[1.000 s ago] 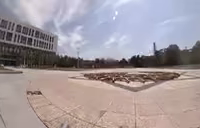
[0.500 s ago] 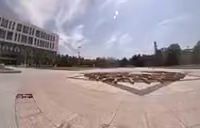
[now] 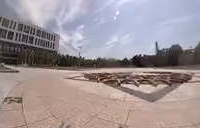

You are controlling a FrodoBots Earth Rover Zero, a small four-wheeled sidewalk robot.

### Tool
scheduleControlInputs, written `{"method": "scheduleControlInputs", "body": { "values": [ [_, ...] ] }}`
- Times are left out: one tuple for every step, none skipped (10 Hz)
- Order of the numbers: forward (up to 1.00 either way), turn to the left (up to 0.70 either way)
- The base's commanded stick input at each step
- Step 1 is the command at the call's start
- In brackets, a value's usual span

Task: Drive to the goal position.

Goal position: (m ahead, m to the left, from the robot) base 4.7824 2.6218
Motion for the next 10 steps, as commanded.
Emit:
{"method": "scheduleControlInputs", "body": {
  "values": [
    [0.70, 0.35],
    [0.70, 0.35],
    [0.70, 0.35],
    [0.70, 0.35],
    [0.70, 0.00],
    [0.70, 0.00],
    [0.70, 0.00],
    [0.70, 0.00],
    [0.70, 0.00],
    [0.70, 0.00]
  ]
}}
